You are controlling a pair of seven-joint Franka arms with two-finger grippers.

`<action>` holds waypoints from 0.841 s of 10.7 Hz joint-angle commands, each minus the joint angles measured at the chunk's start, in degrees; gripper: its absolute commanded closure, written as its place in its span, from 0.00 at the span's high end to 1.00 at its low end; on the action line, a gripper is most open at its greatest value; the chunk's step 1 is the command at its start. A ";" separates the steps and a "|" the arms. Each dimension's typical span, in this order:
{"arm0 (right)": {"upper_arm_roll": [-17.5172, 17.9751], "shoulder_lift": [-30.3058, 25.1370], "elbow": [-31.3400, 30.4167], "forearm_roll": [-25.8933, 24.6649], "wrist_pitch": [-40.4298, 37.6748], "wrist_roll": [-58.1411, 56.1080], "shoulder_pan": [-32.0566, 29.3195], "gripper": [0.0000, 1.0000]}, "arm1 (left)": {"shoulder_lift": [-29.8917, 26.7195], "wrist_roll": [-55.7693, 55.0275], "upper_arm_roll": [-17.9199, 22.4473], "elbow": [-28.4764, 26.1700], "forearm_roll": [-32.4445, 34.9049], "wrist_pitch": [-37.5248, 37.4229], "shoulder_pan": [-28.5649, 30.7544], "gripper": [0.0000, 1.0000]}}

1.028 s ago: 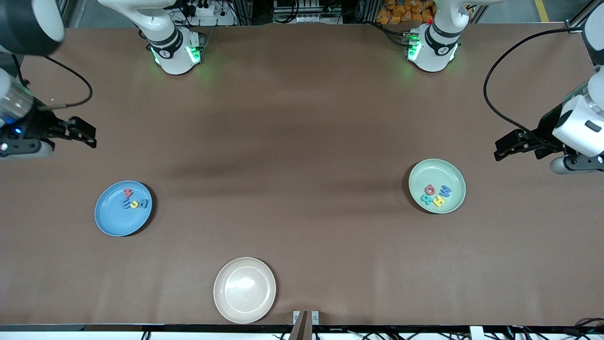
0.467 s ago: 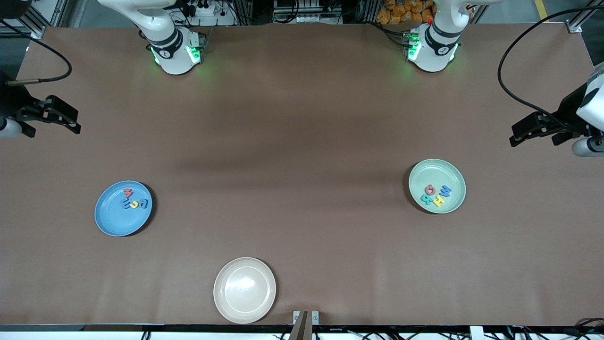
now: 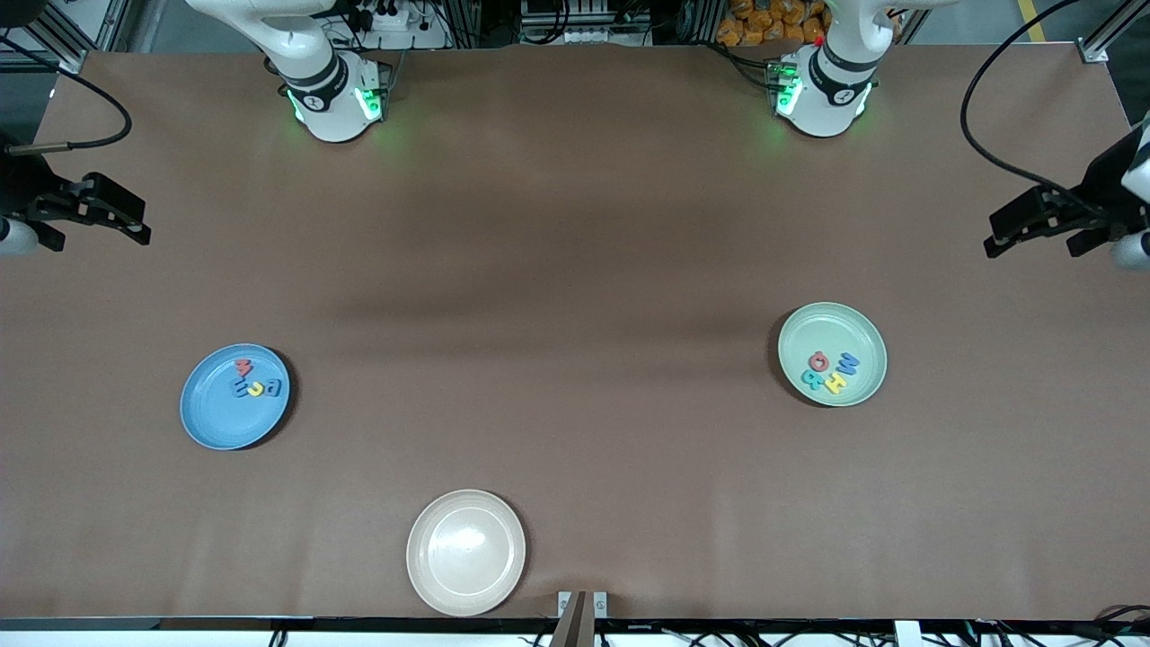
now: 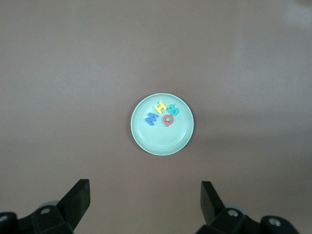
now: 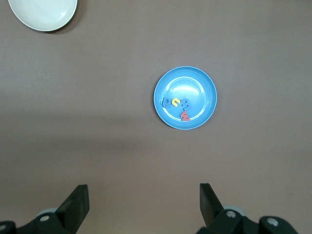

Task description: Sort upper and lower case letters into plates

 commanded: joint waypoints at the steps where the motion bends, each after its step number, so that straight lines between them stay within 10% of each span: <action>1: 0.01 0.74 1.46 0.61 -1.18 0.00 -0.48 1.00 | -1.02 1.97 -1.93 -0.01 -0.52 -1.22 1.83 1.00; 9: -0.08 1.10 0.94 0.61 -1.18 -0.18 -0.66 1.00 | -3.22 2.32 -5.97 0.16 5.37 -3.77 2.36 1.00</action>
